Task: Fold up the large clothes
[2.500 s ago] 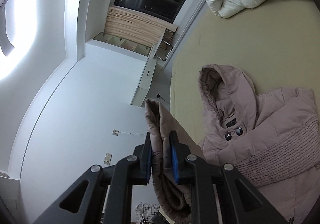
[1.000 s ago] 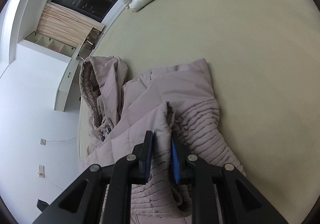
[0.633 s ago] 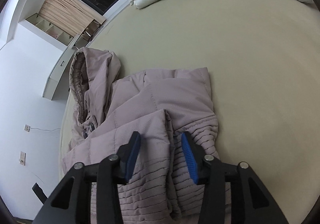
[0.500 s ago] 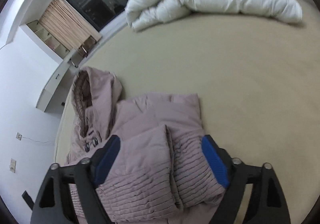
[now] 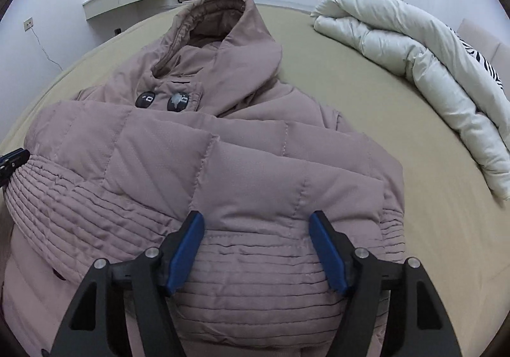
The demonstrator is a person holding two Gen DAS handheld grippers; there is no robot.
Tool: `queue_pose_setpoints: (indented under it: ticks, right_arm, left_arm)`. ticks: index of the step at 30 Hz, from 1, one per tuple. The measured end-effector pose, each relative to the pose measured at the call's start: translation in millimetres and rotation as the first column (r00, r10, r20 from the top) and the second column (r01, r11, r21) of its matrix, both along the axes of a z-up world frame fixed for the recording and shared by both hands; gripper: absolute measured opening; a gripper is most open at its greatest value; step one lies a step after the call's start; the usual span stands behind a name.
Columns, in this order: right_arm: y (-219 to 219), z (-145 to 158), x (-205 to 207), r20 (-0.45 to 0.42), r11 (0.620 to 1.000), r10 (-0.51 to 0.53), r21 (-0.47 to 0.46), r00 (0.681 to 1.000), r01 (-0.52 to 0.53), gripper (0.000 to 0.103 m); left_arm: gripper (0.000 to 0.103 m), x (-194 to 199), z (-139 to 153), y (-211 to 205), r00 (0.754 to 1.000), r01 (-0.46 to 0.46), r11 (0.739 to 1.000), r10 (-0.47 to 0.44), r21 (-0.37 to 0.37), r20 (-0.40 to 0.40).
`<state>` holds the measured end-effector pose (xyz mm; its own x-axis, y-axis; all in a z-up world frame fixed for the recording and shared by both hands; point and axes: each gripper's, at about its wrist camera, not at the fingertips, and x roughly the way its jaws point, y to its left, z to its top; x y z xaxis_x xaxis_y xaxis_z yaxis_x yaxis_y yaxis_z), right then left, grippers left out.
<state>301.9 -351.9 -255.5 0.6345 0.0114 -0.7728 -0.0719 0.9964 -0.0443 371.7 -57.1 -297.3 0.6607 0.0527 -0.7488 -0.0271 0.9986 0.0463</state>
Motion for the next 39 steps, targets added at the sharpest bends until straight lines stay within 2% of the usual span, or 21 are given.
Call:
queue_pose_setpoints:
  ticks: [2, 3, 5, 6, 7, 9, 10, 11, 14, 16, 19, 20, 22, 23, 24, 27, 30, 36, 37, 38, 39]
  right_arm:
    - [-7.9, 20.5, -9.2, 0.035, 0.996, -0.024, 0.092, 0.999, 0.02, 0.067]
    - [-10.3, 28.0, -13.2, 0.065, 0.994, -0.032, 0.107, 0.997, 0.025, 0.067]
    - [-10.1, 26.1, -13.0, 0.069, 0.995, -0.043, 0.09, 0.997, 0.037, 0.07]
    - [-7.9, 11.6, -5.5, 0.006, 0.997, -0.022, 0.08, 1.0, 0.022, 0.075]
    - [-3.4, -4.1, -0.3, -0.037, 0.999, 0.007, 0.05, 0.999, -0.005, 0.079]
    - [4.6, -7.9, -3.1, -0.005, 0.999, 0.034, -0.02, 0.999, -0.034, 0.08]
    - [4.5, -3.0, -2.6, -0.013, 0.999, 0.034, -0.015, 0.999, -0.035, 0.08]
    - [-0.2, 5.1, -2.0, -0.012, 0.999, 0.032, 0.026, 0.999, -0.031, 0.078]
    - [-29.6, 42.6, -0.8, 0.1, 0.982, -0.028, 0.187, 0.995, 0.008, 0.079]
    - [-43.2, 63.2, 8.0, 0.141, 0.973, -0.062, 0.231, 0.988, 0.028, 0.079]
    - [-51.0, 75.9, 24.4, 0.137, 0.956, -0.054, 0.292, 0.989, 0.012, 0.079]
    - [-51.0, 77.7, 28.5, 0.137, 0.956, -0.05, 0.294, 0.989, 0.007, 0.079]
    - [-47.1, 75.9, 35.7, 0.133, 0.955, -0.019, 0.297, 0.991, -0.021, 0.079]
    - [-45.3, 72.1, 37.2, 0.126, 0.954, -0.01, 0.299, 0.992, -0.028, 0.079]
    - [-43.8, 67.1, 39.2, 0.117, 0.952, -0.002, 0.305, 0.993, -0.034, 0.079]
    - [-40.8, 48.4, 48.4, 0.09, 0.949, 0.015, 0.312, 0.996, -0.043, 0.079]
    - [-38.5, 33.8, 58.9, 0.073, 0.948, 0.018, 0.316, 0.997, -0.04, 0.079]
    - [-33.7, 21.7, 64.8, 0.071, 0.937, 0.044, 0.342, 0.996, -0.066, 0.079]
    - [-32.6, 19.6, 64.6, 0.07, 0.937, 0.053, 0.342, 0.996, -0.074, 0.079]
    - [-31.7, 18.5, 64.2, 0.072, 0.938, 0.057, 0.338, 0.996, -0.079, 0.079]
    - [-30.8, 18.0, 64.2, 0.074, 0.938, 0.063, 0.336, 0.995, -0.084, 0.079]
  left_arm:
    - [0.02, -15.8, 5.9, 9.1, 0.999, -0.025, 0.999, 0.024, 0.03, 0.039]
    - [0.02, -15.0, 1.0, 9.1, 0.999, -0.041, 0.998, 0.04, 0.039, 0.036]
    - [0.02, -11.2, -14.0, 11.3, 0.999, -0.022, 0.999, 0.023, 0.025, -0.036]
    - [0.019, -10.9, -13.4, 10.8, 0.999, -0.02, 0.999, 0.021, 0.027, -0.039]
    - [0.02, -10.4, -8.4, 9.6, 0.999, -0.016, 0.999, 0.017, 0.029, -0.039]
    - [0.02, -10.1, 7.9, 6.7, 1.0, -0.02, 0.999, 0.021, 0.041, -0.019]
    - [0.02, -10.9, 21.3, 6.7, 0.999, -0.03, 0.999, 0.029, 0.031, 0.013]
    - [0.02, -12.6, 32.7, 7.1, 0.998, -0.04, 0.999, 0.039, 0.028, 0.042]
    - [0.02, 1.3, 70.7, -2.5, 0.991, -0.043, 0.999, 0.039, 0.028, 0.125]
    - [0.02, 29.5, 81.6, -19.2, 0.995, 0.006, 1.0, -0.006, 0.007, 0.096]
    - [0.021, 89.6, 88.7, -58.4, 0.997, 0.058, 0.998, -0.056, -0.039, 0.053]
    - [0.025, 115.4, 89.5, -76.1, 0.996, 0.088, 0.994, -0.086, -0.068, 0.034]
    - [0.063, 158.9, 88.7, -108.8, 0.993, 0.119, 0.985, -0.122, -0.124, -0.01]
    - [0.094, 177.3, 87.8, -123.8, 0.991, 0.123, 0.984, -0.128, -0.128, -0.027]
    - [0.098, 191.0, 88.1, -136.1, 0.991, 0.13, 0.983, -0.134, -0.128, -0.021]
    - [0.098, 231.4, 80.2, -174.8, 0.983, 0.162, 0.978, -0.172, -0.133, -0.068]
    - [0.098, 270.2, 66.9, -198.6, 0.987, 0.133, 0.989, -0.138, -0.067, -0.082]
    - [0.097, 326.8, 27.0, -198.5, 0.988, 0.024, 0.996, -0.037, -0.083, -0.152]
    - [0.094, 332.9, 21.7, -195.6, 0.987, 0.01, 0.996, -0.024, -0.085, -0.156]
    - [0.079, 336.8, 17.6, -192.0, 0.986, 0.005, 0.996, -0.02, -0.091, -0.165]
    - [0.055, 342.3, 11.7, -188.8, 0.982, 0.002, 0.996, -0.019, -0.093, -0.188]
